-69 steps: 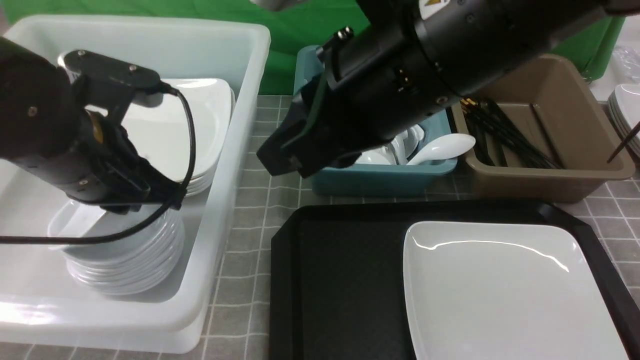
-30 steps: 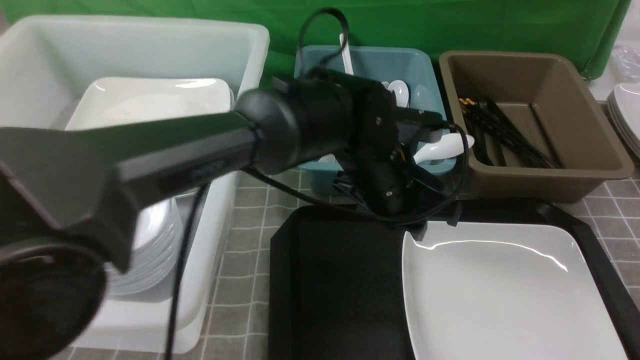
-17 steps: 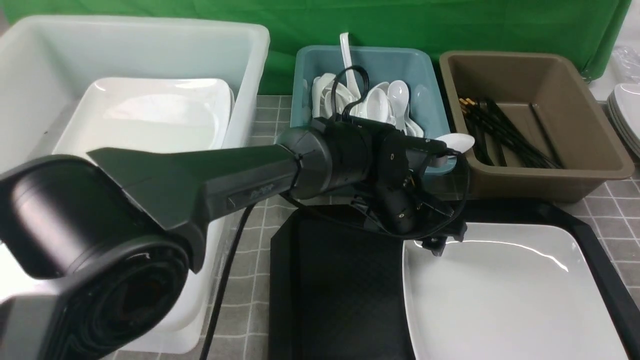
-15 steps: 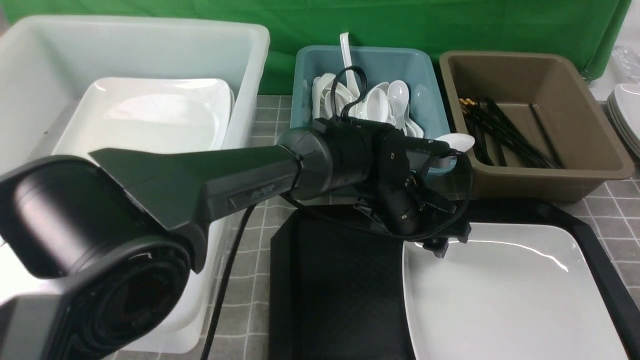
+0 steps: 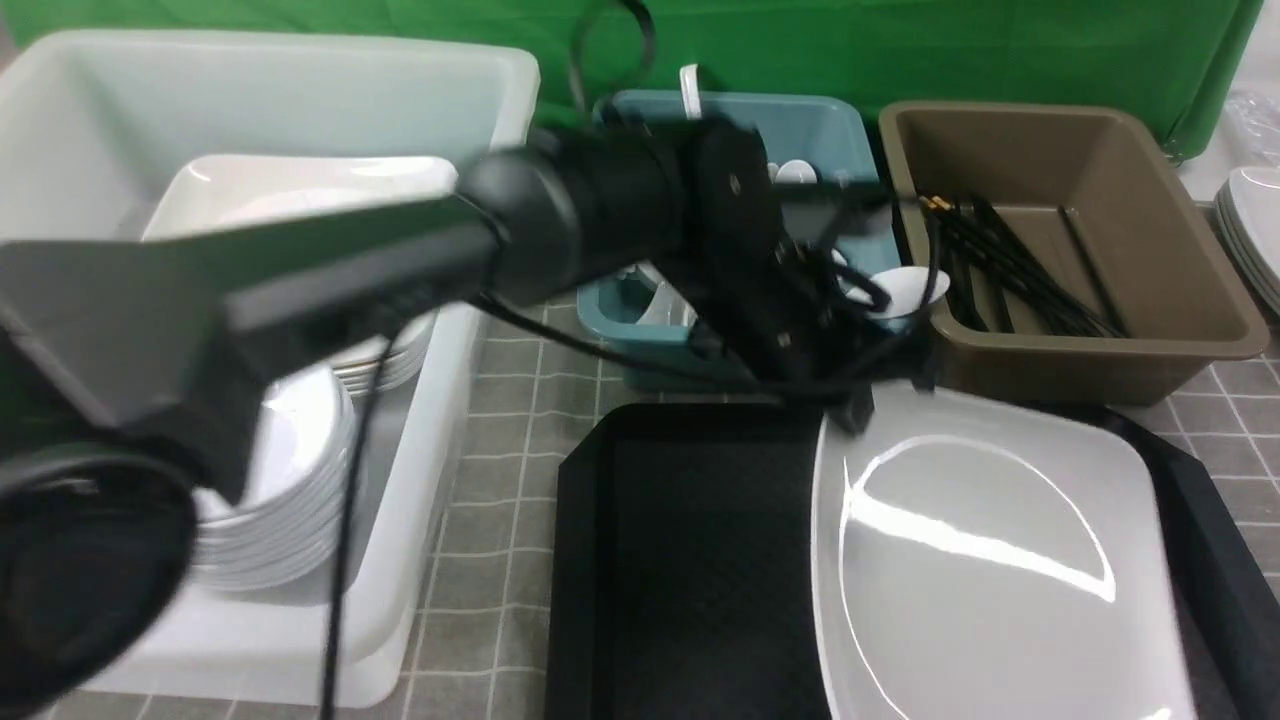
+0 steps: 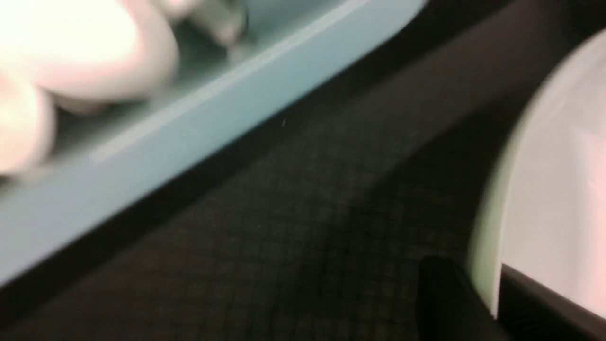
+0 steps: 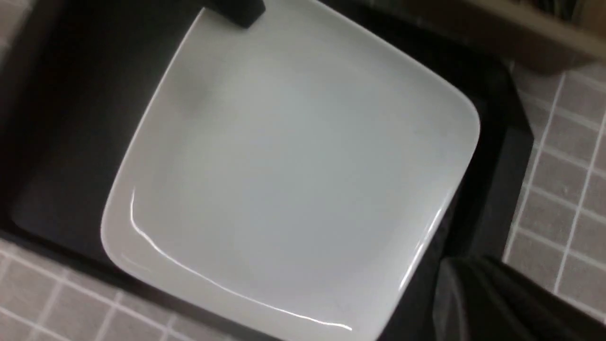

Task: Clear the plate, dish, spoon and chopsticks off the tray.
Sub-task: Use the left arm to put the plate into the large storage box on the left

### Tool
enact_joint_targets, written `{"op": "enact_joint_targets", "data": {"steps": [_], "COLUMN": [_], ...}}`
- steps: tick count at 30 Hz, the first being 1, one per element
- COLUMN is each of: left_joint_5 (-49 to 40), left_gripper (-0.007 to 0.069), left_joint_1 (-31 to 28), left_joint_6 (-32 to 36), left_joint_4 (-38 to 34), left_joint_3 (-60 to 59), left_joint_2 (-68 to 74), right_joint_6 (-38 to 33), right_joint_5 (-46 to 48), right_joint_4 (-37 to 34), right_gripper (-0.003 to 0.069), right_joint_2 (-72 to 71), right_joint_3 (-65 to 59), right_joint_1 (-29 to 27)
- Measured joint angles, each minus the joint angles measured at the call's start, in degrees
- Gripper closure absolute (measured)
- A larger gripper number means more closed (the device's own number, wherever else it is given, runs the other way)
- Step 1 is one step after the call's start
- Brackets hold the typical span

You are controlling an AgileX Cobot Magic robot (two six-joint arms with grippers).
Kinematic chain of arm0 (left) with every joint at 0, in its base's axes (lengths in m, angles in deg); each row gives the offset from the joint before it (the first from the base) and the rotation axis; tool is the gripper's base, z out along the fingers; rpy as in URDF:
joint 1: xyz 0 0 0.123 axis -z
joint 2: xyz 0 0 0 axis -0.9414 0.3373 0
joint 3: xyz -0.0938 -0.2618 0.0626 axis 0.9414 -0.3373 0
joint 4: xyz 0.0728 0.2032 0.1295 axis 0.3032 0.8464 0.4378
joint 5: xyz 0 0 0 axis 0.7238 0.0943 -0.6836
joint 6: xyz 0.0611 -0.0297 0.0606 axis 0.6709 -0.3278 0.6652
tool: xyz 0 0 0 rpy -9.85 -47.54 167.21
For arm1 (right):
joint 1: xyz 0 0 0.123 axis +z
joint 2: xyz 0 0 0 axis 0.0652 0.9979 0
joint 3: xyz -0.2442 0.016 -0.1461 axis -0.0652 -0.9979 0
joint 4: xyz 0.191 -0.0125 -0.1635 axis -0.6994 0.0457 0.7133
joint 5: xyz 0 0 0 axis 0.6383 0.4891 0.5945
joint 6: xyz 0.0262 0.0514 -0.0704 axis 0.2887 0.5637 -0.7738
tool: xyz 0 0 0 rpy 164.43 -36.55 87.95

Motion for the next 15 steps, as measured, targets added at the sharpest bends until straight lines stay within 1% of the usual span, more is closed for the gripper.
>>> {"op": "enact_joint_targets", "data": {"steps": [2, 3, 8, 9, 10, 11, 12, 13, 15], "left_joint_5": [-1.8, -3.3, -5.8, -5.8, -5.8, -5.6, -5.6, -5.6, -5.6], "left_gripper": [0.0593, 0.0595, 0.0595, 0.0595, 0.0595, 0.0595, 0.0595, 0.0595, 0.0595], "left_joint_1": [-0.6, -0.7, -0.7, -1.1, -1.2, -1.9, -2.6, -3.2, -6.5], "left_joint_6": [0.2, 0.6, 1.2, 1.4, 1.4, 1.4, 1.4, 1.4, 1.2], "left_joint_4": [1.3, 3.1, 6.9, 7.1, 7.1, 6.6, 6.4, 6.2, 5.3], "left_joint_3": [0.0, 0.0, -0.1, -0.1, -0.1, 0.0, 0.1, 0.4, 1.3], "left_joint_2": [-3.6, -6.1, -13.1, -14.9, -15.2, -17.6, -19.1, -19.7, -22.6], "right_joint_6": [-1.5, -3.3, -7.4, -9.0, -9.0, -11.3, -12.0, -12.3, -13.5], "right_joint_5": [-0.1, -0.2, -0.2, 0.0, 0.0, 0.6, 0.8, 1.0, 1.4], "right_joint_4": [-2.7, -6.1, -16.2, -18.8, -19.3, -22.6, -24.2, -24.7, -26.2], "right_gripper": [0.0635, 0.0635, 0.0635, 0.0635, 0.0635, 0.0635, 0.0635, 0.0635, 0.0635], "right_joint_2": [0.0, 0.1, 1.0, 1.6, 1.7, 3.2, 4.0, 4.4, 6.9], "right_joint_3": [2.3, 4.5, 9.1, 10.1, 10.3, 11.7, 12.6, 13.0, 15.7], "right_joint_1": [0.0, 0.0, 0.0, 0.0, 0.0, 0.0, 0.0, 0.1, 0.9]}}
